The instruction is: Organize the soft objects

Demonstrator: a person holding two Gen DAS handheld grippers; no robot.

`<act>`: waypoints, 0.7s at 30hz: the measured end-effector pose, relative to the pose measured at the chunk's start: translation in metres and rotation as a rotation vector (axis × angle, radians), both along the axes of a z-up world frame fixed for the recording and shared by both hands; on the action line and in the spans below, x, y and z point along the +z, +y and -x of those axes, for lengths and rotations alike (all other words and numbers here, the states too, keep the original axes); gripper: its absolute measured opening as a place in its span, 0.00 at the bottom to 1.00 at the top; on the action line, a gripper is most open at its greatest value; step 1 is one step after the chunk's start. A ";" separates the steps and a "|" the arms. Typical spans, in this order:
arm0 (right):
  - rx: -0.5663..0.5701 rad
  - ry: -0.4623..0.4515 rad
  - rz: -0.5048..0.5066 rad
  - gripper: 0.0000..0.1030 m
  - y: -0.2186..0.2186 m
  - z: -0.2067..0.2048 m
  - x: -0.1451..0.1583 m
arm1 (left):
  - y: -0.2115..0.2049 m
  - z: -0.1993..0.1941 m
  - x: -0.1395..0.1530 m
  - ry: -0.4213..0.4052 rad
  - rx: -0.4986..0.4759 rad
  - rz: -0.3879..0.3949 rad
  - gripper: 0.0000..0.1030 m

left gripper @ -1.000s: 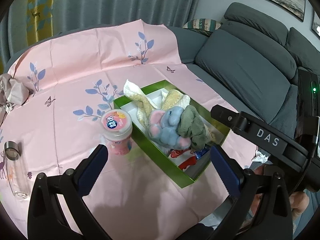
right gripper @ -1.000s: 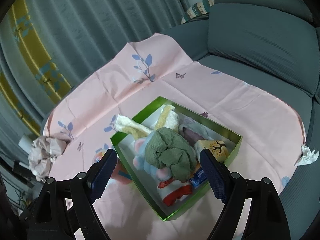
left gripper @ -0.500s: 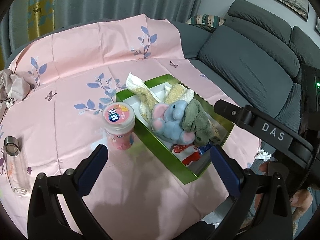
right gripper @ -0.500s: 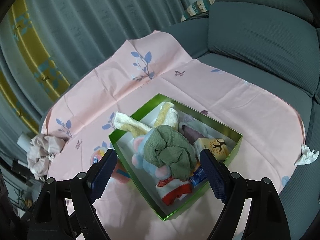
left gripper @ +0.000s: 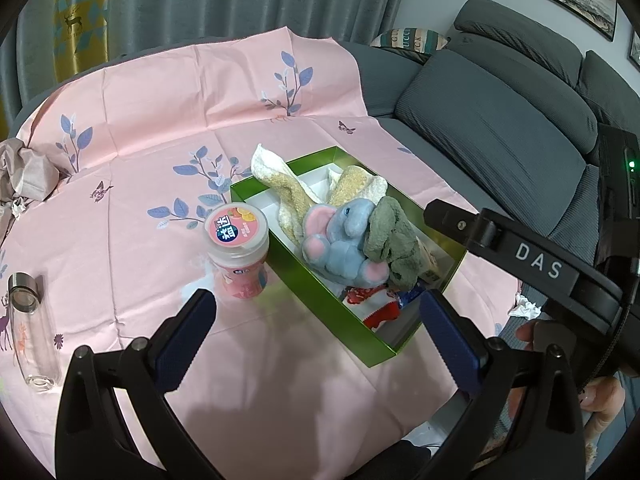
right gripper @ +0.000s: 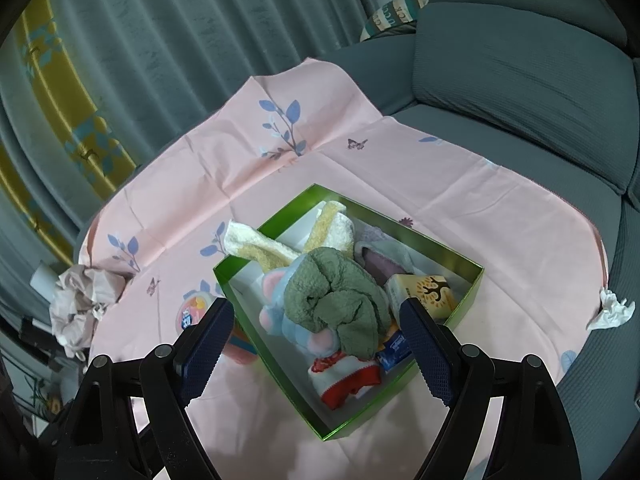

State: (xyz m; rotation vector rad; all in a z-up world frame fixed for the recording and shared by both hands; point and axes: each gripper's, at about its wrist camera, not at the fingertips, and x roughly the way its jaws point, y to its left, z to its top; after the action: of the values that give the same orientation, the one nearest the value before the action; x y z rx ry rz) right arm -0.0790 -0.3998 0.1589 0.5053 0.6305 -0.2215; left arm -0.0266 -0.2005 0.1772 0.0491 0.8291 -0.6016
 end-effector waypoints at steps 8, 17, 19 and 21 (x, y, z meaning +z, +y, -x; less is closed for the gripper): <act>0.000 0.008 0.003 0.83 -0.001 -0.001 -0.003 | -0.001 0.001 -0.003 0.004 0.001 -0.004 0.99; 0.002 0.010 0.004 0.83 -0.002 -0.002 -0.003 | 0.000 0.001 -0.005 0.007 0.003 -0.007 0.99; 0.001 0.011 0.006 0.83 -0.002 -0.002 -0.003 | 0.000 0.001 -0.005 0.006 0.000 -0.006 0.99; 0.001 0.012 0.005 0.83 -0.002 -0.003 -0.002 | 0.000 0.001 -0.005 0.006 0.001 -0.007 0.99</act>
State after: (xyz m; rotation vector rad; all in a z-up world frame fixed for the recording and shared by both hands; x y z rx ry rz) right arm -0.0764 -0.4015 0.1565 0.4990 0.6420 -0.2249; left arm -0.0274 -0.2010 0.1718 0.0536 0.8366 -0.5985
